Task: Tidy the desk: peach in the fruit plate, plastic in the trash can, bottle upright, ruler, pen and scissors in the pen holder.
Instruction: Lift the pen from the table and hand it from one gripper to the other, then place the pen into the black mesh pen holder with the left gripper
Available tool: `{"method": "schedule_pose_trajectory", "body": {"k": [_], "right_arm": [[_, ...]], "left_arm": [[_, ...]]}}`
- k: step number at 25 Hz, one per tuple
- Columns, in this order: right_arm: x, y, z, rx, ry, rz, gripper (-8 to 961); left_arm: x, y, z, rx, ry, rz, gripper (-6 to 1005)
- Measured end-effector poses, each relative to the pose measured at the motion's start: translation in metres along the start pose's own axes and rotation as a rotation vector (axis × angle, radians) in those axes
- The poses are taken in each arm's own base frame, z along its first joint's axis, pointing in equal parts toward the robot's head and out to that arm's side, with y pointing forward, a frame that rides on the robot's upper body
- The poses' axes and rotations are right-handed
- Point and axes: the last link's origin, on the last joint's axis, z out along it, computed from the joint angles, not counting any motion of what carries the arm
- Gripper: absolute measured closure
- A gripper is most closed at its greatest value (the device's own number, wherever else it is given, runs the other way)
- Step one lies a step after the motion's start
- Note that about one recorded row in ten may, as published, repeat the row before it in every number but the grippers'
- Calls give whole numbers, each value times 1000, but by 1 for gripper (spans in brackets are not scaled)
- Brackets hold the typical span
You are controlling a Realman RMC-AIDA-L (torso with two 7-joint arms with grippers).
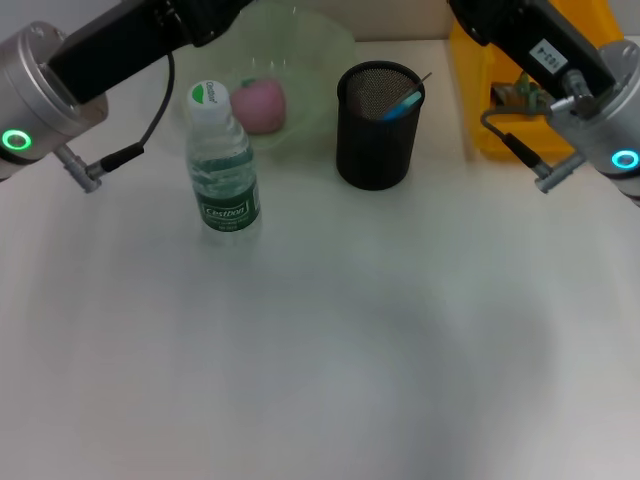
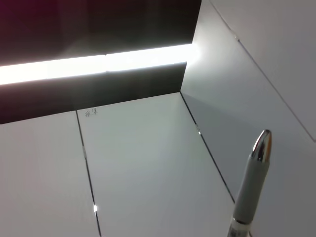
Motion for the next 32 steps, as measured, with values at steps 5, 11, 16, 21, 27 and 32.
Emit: {"method": "schedule_pose_trajectory", "body": {"k": [5,11,16,21,27,32], "right_arm": [[0,4,-16,30,-24,0,634],[3,13,-46,97,-50,9,634],[11,21,-89,248,-48,-13,633],[14,28,-124,389,-58,-36,633],[14,33,-139,447,-73,-43,634],[16,33,-140,453,-59,-47,634]], "left_arm": [[1,-2,-5,26,7,1,849],[4,-7,-6,60,-13,-15,849],[12,-17,-1,135,-146,-59,846],[26,-30,7,273,-344,-66,843],[49,-38,29,444,-588,-25,839],[55,-44,43,530,-707,-2,836]]}}
